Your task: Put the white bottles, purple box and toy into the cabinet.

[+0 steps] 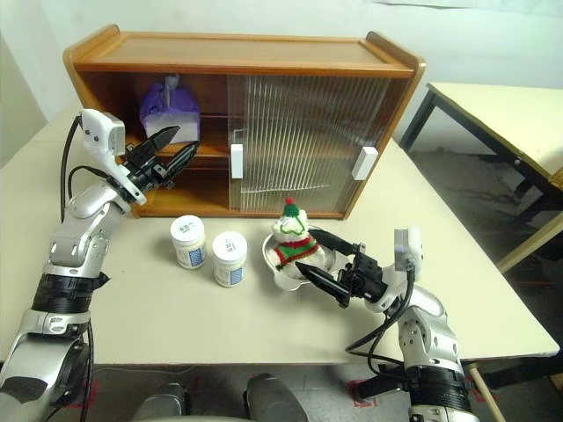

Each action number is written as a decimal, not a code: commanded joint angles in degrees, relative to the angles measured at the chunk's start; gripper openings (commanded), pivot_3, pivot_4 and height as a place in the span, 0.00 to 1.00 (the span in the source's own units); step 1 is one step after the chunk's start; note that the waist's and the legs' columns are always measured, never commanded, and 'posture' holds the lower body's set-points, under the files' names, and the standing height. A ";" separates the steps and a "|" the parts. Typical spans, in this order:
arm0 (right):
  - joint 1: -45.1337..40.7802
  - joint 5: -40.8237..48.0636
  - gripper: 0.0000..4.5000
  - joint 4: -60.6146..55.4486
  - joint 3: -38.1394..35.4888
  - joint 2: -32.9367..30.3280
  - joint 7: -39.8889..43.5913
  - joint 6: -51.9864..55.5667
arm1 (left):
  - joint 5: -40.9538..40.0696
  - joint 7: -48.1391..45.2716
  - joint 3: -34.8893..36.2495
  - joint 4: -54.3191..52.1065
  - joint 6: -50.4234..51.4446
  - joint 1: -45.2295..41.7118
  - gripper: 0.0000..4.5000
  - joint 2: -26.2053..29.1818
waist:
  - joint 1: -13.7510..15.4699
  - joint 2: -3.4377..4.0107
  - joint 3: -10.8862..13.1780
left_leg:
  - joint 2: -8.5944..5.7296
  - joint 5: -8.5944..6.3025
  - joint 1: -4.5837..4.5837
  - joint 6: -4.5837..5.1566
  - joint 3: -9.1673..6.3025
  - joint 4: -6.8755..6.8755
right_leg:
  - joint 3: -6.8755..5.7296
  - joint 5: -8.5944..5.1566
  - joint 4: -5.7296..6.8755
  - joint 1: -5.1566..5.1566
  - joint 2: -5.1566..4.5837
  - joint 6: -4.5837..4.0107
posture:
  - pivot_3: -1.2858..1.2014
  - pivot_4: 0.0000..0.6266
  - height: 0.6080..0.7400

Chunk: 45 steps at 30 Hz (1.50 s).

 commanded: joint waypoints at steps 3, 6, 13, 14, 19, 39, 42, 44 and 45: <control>-0.98 -0.17 1.00 0.93 0.32 -0.41 0.73 0.66 | -2.30 -11.18 2.09 -1.02 -1.42 9.12 0.99 8.97 | 0.19 0.13 -0.08 | 0.09 -0.07 0.12 -0.12 -0.05 -0.04 | 0.00 0.22 0.07 -0.01 0.02 -0.50 | 0.43 0.00 1.00; -1.04 0.12 1.00 0.97 -0.06 -0.69 0.99 0.94 | -5.34 -19.04 4.68 -0.01 -4.26 15.10 0.99 13.31 | 0.63 0.16 -0.10 | 0.17 -0.12 0.11 -0.23 -0.20 -0.13 | -0.04 0.34 0.09 -0.19 0.06 -0.82 | 0.43 0.00 1.00; 0.03 2.11 1.00 -1.61 -0.13 -1.87 3.17 4.01 | -3.52 -31.12 5.72 10.10 -14.21 19.52 0.99 20.01 | 1.49 0.44 -0.29 | 0.56 -0.38 -0.24 -0.55 -0.40 -0.17 | -0.08 0.30 0.09 -1.06 -0.09 -1.43 | 0.42 0.00 1.00; 0.13 2.06 1.00 -1.98 0.06 -2.06 3.51 4.27 | -3.54 -32.06 5.40 10.78 -14.71 19.62 0.99 20.15 | 1.53 0.57 -0.44 | 0.66 -0.40 -0.35 -0.59 -0.40 -0.17 | -0.08 0.32 0.08 -1.17 -0.09 -1.50 | 0.42 0.00 1.00; 0.48 -0.57 1.00 -3.69 2.32 -4.50 7.12 3.15 | -0.20 -31.70 2.01 12.81 -17.06 18.86 0.99 17.90 | 1.50 1.02 -0.78 | 0.84 -0.41 -1.04 -0.58 -0.20 -0.19 | -0.23 0.37 0.17 -1.52 0.13 -1.57 | 0.43 0.00 1.00; -0.31 1.52 1.00 -4.97 0.47 -3.47 5.32 3.11 | 9.42 -22.30 -5.44 19.20 -18.82 17.10 0.99 9.60 | 1.17 0.98 -0.77 | 1.27 -0.31 -0.62 -0.48 -0.02 -0.05 | -0.08 0.68 0.11 -1.19 0.77 -1.55 | 0.42 0.00 1.00; -0.38 2.46 1.00 -5.21 -0.48 -2.32 4.12 2.66 | 10.93 -20.84 -6.30 21.46 -19.70 15.21 0.99 8.28 | 1.15 0.99 -0.77 | 1.26 -0.31 -0.63 -0.48 0.01 -0.05 | -0.11 0.67 0.11 -1.19 0.78 -1.54 | 0.42 0.00 1.00; 0.14 1.99 1.00 -5.59 -0.02 -2.13 4.28 2.30 | 11.71 -20.15 -6.77 22.92 -20.28 14.38 0.99 7.50 | 1.15 0.98 -0.78 | 1.25 -0.31 -0.63 -0.47 0.05 -0.05 | -0.11 0.65 0.10 -1.16 0.79 -1.49 | 0.42 0.00 1.00; 0.46 1.90 1.00 -6.01 0.36 -1.96 4.47 2.12 | 12.20 -19.75 -7.08 23.74 -20.60 13.96 0.99 7.08 | 1.11 0.98 -0.78 | 1.24 -0.32 -0.63 -0.46 0.05 -0.05 | -0.12 0.63 0.10 -1.15 0.80 -1.46 | 0.42 0.00 1.00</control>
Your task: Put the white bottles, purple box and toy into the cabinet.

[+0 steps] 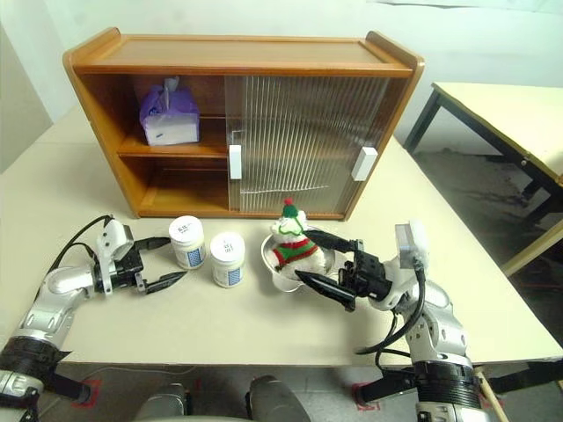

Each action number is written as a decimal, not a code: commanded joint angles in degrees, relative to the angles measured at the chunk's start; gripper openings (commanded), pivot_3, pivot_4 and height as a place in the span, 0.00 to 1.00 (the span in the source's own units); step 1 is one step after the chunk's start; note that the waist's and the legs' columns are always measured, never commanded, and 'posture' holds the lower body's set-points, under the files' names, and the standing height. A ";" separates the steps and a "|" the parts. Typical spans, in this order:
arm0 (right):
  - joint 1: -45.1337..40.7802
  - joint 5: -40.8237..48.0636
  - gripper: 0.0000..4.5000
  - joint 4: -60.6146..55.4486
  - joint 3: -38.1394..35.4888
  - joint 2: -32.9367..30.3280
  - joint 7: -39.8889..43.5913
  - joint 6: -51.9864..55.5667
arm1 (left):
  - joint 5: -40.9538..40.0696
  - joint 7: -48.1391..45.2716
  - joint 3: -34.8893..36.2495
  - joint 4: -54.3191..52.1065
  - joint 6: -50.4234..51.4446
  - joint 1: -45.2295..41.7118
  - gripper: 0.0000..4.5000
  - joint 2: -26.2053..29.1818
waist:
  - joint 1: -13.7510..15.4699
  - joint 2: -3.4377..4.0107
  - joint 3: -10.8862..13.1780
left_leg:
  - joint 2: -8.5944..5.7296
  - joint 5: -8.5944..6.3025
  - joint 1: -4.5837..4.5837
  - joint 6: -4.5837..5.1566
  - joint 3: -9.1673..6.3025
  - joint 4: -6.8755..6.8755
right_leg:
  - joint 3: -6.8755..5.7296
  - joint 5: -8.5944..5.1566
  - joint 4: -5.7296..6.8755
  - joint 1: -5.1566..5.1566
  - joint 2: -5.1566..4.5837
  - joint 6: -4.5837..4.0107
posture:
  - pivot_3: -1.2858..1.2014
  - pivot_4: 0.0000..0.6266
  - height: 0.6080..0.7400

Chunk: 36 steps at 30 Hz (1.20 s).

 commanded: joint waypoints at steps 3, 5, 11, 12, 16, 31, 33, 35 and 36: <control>0.90 0.96 1.00 -3.16 0.24 2.04 -1.10 -0.82 | 2.40 1.68 -2.05 3.88 -1.36 -1.62 0.99 -1.83 | -0.08 -0.01 0.00 | -0.03 0.00 0.00 0.01 0.02 0.00 | 0.01 -0.02 -0.01 0.02 0.02 0.08 | 0.42 0.00 1.00; 0.68 1.17 1.00 -3.90 -0.08 3.69 -3.03 -1.27 | 2.90 2.07 -2.58 4.79 -1.39 -2.12 0.99 -2.40 | -0.12 -0.01 0.00 | -0.05 0.01 0.01 0.03 0.02 0.00 | 0.01 -0.08 -0.01 0.05 0.03 0.23 | 0.42 0.00 1.00; 1.13 1.13 1.00 -5.42 -0.04 6.08 -7.04 -1.09 | 3.68 3.63 -2.96 6.59 -0.58 -3.69 0.90 -3.61 | -0.19 -0.01 0.00 | -0.11 0.09 0.07 0.15 -0.07 0.05 | 0.08 -0.17 -0.04 0.17 0.03 0.71 | 0.41 0.00 1.00; 1.36 1.09 1.00 -5.63 0.11 6.15 -7.19 -1.09 | 3.58 3.88 -2.91 6.71 -0.25 -3.90 0.85 -3.79 | -0.20 -0.01 0.00 | -0.10 0.09 0.07 0.15 -0.08 0.05 | 0.09 -0.17 -0.04 0.18 0.02 0.72 | 0.41 0.00 1.00; 1.74 1.07 1.00 -6.06 0.27 6.06 -7.46 -1.02 | 3.07 4.28 -2.48 6.53 0.02 -3.89 0.69 -4.06 | -0.25 0.00 0.00 | -0.10 0.11 0.08 0.15 -0.10 0.05 | 0.08 -0.15 -0.03 0.17 0.03 0.69 | 0.41 0.00 1.00; 0.77 0.07 1.00 -4.60 1.85 5.50 -6.24 -0.99 | -1.24 13.58 4.33 2.93 4.44 -7.48 0.69 -7.24 | -0.80 -0.07 0.05 | -0.21 0.13 0.01 0.13 -0.09 0.05 | 0.08 -0.13 -0.06 0.19 0.04 0.65 | 0.42 0.00 1.00; 0.58 0.11 1.00 -4.36 1.93 5.29 -6.10 -1.01 | 0.01 16.60 4.46 3.76 5.56 -9.62 0.69 -7.55 | -0.63 -0.10 0.07 | -0.24 0.16 0.01 0.16 -0.10 0.07 | 0.08 -0.18 -0.06 0.22 0.04 0.80 | 0.42 0.00 1.00; 0.33 0.16 1.00 -4.02 1.93 5.14 -6.00 -1.07 | 1.15 19.31 4.34 5.27 6.66 -11.70 0.69 -7.82 | -0.57 -0.12 0.08 | -0.25 0.18 0.01 0.19 -0.10 0.14 | 0.08 -0.16 -0.09 0.30 0.04 0.90 | 0.42 0.00 1.00; 0.27 0.18 1.00 -3.92 1.92 5.10 -5.98 -1.08 | 1.56 20.29 4.26 5.84 7.10 -12.44 0.69 -7.93 | -0.58 -0.13 0.08 | -0.25 0.19 0.02 0.20 -0.10 0.15 | 0.09 -0.15 -0.10 0.31 0.04 0.94 | 0.42 0.00 1.00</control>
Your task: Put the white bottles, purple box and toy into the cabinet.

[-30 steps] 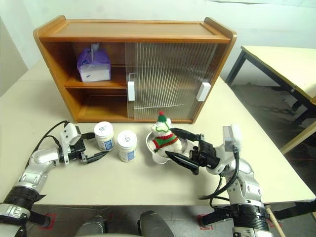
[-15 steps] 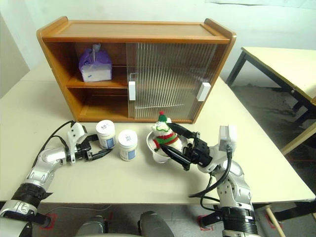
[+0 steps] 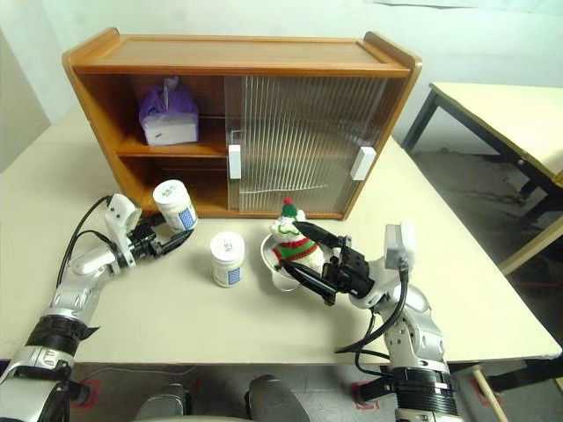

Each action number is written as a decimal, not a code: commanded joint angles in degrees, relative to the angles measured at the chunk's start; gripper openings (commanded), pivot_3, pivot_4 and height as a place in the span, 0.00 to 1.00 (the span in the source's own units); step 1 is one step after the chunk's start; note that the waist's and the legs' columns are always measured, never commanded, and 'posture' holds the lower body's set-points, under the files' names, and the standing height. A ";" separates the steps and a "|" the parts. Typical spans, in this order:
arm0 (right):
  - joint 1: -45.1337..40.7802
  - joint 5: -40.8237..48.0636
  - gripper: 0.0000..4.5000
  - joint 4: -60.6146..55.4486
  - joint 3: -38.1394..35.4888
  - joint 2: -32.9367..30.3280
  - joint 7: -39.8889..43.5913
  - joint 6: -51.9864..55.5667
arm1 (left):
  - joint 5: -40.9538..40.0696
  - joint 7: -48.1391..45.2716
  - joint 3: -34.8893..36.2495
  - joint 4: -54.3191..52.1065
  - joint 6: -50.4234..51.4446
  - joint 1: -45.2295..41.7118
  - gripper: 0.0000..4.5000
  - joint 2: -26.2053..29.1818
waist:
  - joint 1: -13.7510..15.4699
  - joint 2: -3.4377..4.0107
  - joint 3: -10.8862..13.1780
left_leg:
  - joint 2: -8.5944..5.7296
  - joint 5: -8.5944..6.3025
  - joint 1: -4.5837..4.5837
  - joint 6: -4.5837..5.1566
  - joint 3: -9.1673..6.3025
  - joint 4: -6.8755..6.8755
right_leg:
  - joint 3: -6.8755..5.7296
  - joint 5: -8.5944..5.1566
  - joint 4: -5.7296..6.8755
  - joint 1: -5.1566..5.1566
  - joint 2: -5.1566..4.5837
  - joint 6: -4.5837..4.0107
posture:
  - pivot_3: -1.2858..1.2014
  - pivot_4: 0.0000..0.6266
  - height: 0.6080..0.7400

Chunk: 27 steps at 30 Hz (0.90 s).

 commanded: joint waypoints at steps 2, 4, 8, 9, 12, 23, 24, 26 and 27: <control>-0.68 -0.40 1.00 0.85 0.36 -0.60 0.40 -0.03 | 2.48 5.84 0.45 3.26 2.86 -4.73 0.69 -0.81 | -0.02 -0.01 0.01 | 0.00 0.00 0.04 0.01 0.00 0.04 | 0.00 0.01 -0.02 0.07 0.00 0.03 | 0.42 0.00 1.00; -0.62 -0.36 1.00 0.84 0.35 -0.52 0.32 -0.07 | 3.15 8.00 0.37 5.65 3.94 -7.12 0.69 -1.44 | -0.03 -0.02 0.01 | 0.00 0.02 0.04 0.03 0.00 0.06 | 0.00 0.03 -0.01 0.08 0.00 0.06 | 0.42 0.00 1.00; -0.27 -0.36 1.00 0.60 0.47 -0.39 0.26 -0.15 | 4.99 9.29 -0.76 10.25 3.67 -10.19 0.69 -2.16 | -0.04 -0.05 0.04 | 0.00 0.04 0.04 0.05 0.00 0.09 | 0.01 0.05 -0.01 0.09 0.00 0.10 | 0.41 0.00 1.00; -0.19 -0.39 1.00 0.55 0.50 -0.34 0.22 -0.20 | 5.49 9.48 -1.07 11.81 3.27 -11.13 0.69 -2.58 | -0.05 -0.08 0.05 | 0.00 0.06 0.05 0.06 0.00 0.09 | 0.01 0.06 -0.01 0.10 0.00 0.11 | 0.41 0.00 1.00; -0.04 -0.43 1.00 0.40 0.44 -0.38 0.05 -0.24 | 6.57 9.63 -1.68 15.03 2.89 -12.92 0.69 -3.57 | -0.04 -0.13 0.09 | -0.03 0.08 0.03 0.07 -0.02 0.12 | 0.02 0.08 -0.02 0.10 0.00 0.14 | 0.41 0.00 1.00; 0.26 -0.36 1.00 0.27 0.25 -0.87 0.11 -0.21 | 8.22 12.47 -1.16 20.98 2.87 -15.87 0.69 -4.29 | -1.01 -0.21 0.15 | -0.18 0.07 0.00 0.10 -0.03 0.15 | 0.08 -0.01 -0.04 0.15 -0.01 0.32 | 0.41 0.00 1.00; 0.21 -0.40 1.00 0.30 0.31 -0.89 0.13 -0.20 | 8.35 12.99 -1.19 22.03 2.80 -16.57 0.69 -4.42 | -1.07 -0.22 0.15 | -0.18 0.07 0.00 0.10 -0.03 0.17 | 0.08 0.00 -0.04 0.17 -0.01 0.33 | 0.41 0.00 1.00; 0.13 -0.45 1.00 0.31 0.38 -0.97 0.20 -0.17 | 8.69 14.14 -1.44 24.29 2.91 -18.04 0.69 -4.85 | -1.06 -0.23 0.16 | -0.20 0.07 0.00 0.11 -0.06 0.21 | 0.08 0.00 -0.04 0.20 -0.01 0.34 | 0.41 0.00 1.00; 0.08 -0.45 1.00 0.31 0.40 -1.02 0.21 -0.14 | 8.84 14.75 -1.52 25.26 2.91 -18.70 0.69 -5.15 | -1.05 -0.23 0.16 | -0.22 0.07 0.00 0.11 -0.07 0.23 | 0.08 0.00 -0.04 0.21 -0.02 0.35 | 0.41 0.00 1.00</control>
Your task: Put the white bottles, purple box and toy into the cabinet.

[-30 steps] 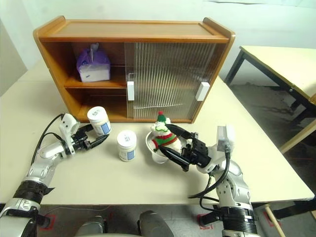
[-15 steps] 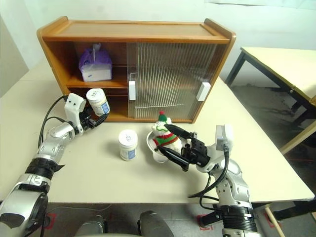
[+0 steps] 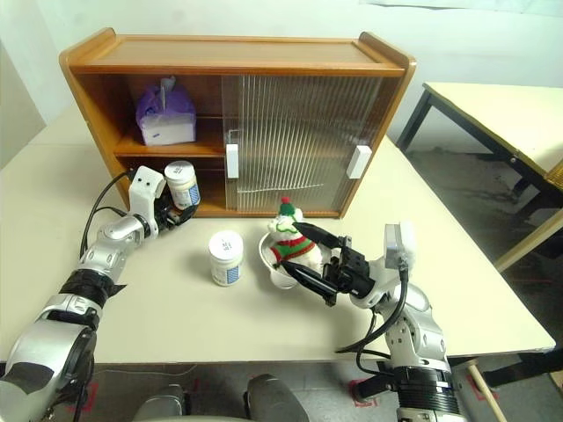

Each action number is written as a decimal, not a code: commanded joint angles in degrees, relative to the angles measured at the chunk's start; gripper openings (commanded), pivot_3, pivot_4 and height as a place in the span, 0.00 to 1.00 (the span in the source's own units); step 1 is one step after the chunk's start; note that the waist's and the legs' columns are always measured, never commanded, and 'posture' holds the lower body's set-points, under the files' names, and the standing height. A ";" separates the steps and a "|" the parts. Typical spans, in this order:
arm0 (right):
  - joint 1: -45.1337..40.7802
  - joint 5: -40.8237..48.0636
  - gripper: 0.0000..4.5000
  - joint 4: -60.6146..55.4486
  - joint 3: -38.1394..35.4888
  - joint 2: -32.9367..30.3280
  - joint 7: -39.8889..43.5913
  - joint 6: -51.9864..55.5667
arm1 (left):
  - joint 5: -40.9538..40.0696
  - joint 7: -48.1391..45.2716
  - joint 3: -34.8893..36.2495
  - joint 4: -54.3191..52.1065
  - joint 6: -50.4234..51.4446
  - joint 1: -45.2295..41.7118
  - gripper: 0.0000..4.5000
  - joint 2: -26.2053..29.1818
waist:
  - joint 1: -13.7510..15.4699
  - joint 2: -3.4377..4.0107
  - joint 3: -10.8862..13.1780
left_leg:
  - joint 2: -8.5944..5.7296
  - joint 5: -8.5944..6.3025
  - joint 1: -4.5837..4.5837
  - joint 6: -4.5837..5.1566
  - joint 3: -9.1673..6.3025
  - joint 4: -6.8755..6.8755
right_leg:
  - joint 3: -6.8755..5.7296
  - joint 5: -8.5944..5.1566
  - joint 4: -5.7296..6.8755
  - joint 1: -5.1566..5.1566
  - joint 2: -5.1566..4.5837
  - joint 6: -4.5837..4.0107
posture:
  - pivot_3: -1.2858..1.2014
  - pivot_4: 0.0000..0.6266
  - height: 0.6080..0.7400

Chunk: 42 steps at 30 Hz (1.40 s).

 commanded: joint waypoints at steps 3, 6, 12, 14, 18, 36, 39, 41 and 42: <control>-0.31 -0.41 1.00 -0.11 0.17 -0.74 0.17 -0.04 | 1.52 2.95 0.31 5.44 -0.76 -4.64 0.69 -1.80 | 0.01 -0.04 0.03 | -0.04 -0.01 0.00 0.01 -0.02 0.07 | 0.00 -0.01 0.00 0.04 -0.01 0.03 | 0.41 0.00 1.00; -0.33 -0.44 1.00 -0.11 0.19 -0.82 0.12 -0.01 | 2.02 3.89 0.36 8.83 -1.10 -6.76 0.69 -2.49 | -0.11 -0.09 0.07 | -0.05 -0.02 -0.01 0.02 -0.02 0.12 | 0.01 -0.02 -0.01 0.06 -0.02 0.04 | 0.40 0.00 1.00; 0.06 -0.42 1.00 -0.60 0.29 -0.59 -0.28 -0.09 | 2.23 6.20 1.06 14.62 -1.71 -9.71 0.69 -3.43 | -0.33 -0.12 0.09 | -0.09 -0.02 -0.01 0.03 -0.02 0.15 | 0.01 -0.04 0.00 0.08 -0.02 0.09 | 0.40 0.00 1.00; 0.20 -0.43 1.00 -0.78 0.35 -0.46 -0.42 -0.14 | 2.20 6.97 1.31 16.27 -2.06 -10.25 0.69 -3.72 | -0.38 -0.13 0.10 | -0.10 -0.02 -0.02 0.03 -0.02 0.16 | 0.01 -0.05 -0.01 0.09 -0.02 0.11 | 0.40 0.00 1.00; 0.42 -0.46 1.00 -1.04 0.42 -0.35 -0.61 -0.18 | 2.39 8.44 1.73 18.38 -3.05 -11.17 0.69 -4.19 | -0.67 -0.13 0.10 | -0.12 -0.02 -0.02 0.03 -0.02 0.17 | 0.01 -0.06 -0.01 0.10 -0.03 0.13 | 0.40 0.00 1.00; 0.41 -1.00 1.00 -0.52 1.49 0.37 -0.49 -0.61 | 0.73 4.50 3.41 10.47 -1.90 -5.17 1.00 -3.66 | -2.43 -0.16 0.12 | -0.25 -0.05 -0.01 0.09 -0.04 0.44 | 0.01 -0.10 0.00 0.26 -0.04 0.19 | 0.40 0.00 1.00; 0.12 -1.08 1.00 -0.10 1.67 0.45 -0.27 -0.68 | 0.68 5.10 3.77 6.45 -0.47 -3.19 1.00 -2.58 | -2.44 -0.16 0.12 | -0.26 -0.05 -0.02 0.08 -0.04 0.45 | 0.01 -0.09 0.00 0.25 -0.05 0.19 | 0.41 0.00 1.00; -0.14 -1.21 1.00 0.35 1.91 0.41 0.09 -0.68 | 0.51 5.50 4.32 4.43 0.29 -1.93 1.00 -1.52 | -2.30 -0.16 0.12 | -0.27 -0.05 -0.02 0.08 -0.05 0.46 | 0.01 -0.10 0.00 0.26 -0.05 0.19 | 0.41 0.00 1.00; -0.24 -1.27 1.00 0.54 2.02 0.36 0.31 -0.68 | 0.38 5.68 4.61 3.69 0.52 -1.43 1.00 -1.13 | -2.24 -0.16 0.12 | -0.28 -0.05 -0.02 0.08 -0.06 0.46 | 0.01 -0.09 0.00 0.27 -0.05 0.19 | 0.41 0.00 1.00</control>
